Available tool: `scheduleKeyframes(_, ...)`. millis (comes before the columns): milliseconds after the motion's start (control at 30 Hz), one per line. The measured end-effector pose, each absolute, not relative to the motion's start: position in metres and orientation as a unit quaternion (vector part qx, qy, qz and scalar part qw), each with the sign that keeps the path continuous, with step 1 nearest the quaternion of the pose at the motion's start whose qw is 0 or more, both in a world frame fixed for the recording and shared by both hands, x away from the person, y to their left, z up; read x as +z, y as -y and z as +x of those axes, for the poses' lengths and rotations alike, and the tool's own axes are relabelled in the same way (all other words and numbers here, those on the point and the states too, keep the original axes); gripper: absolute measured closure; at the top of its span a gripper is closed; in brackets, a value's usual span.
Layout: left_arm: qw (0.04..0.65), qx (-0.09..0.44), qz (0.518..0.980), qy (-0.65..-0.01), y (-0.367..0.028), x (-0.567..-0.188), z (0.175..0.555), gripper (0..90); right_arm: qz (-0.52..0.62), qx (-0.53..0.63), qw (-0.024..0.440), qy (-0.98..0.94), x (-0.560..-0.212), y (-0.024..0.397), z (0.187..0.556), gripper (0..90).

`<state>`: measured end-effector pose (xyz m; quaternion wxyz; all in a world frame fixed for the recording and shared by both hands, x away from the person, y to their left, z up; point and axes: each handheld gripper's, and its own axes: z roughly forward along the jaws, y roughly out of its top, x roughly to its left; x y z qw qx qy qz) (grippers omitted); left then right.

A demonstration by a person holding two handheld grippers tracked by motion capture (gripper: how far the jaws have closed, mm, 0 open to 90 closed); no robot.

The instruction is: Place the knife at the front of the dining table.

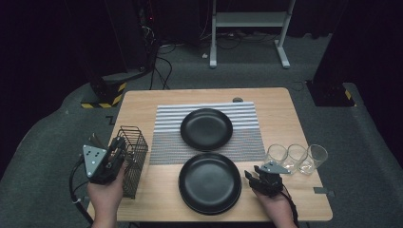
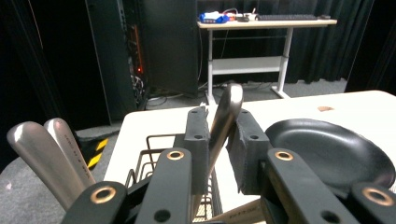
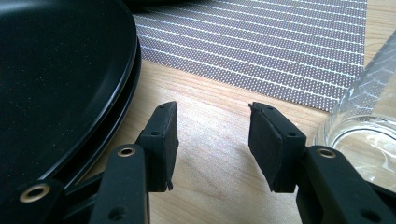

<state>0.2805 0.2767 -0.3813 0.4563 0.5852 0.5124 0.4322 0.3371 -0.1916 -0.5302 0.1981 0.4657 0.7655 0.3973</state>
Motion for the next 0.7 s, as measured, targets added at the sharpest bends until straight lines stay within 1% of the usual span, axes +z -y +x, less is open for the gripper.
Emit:
scheduleKeyframes(333, 0.432, 0.411, 0.603, -0.53, -0.277, -0.383, 0.288, 75.5, 0.463, 0.396, 0.198, -0.768, -0.53, 0.191, 0.337, 52.1)
scheduleKeyframes(533, 0.421, 0.417, 0.606, -0.53, -0.274, -0.383, 0.29, 76.8, 0.464, 0.396, 0.197, -0.767, -0.53, 0.191, 0.337, 52.2)
scheduleKeyframes(700, 0.419, 0.407, 0.607, -0.539, -0.276, -0.383, 0.292, 76.4, 0.464, 0.396, 0.196, -0.767, -0.53, 0.191, 0.337, 52.0)
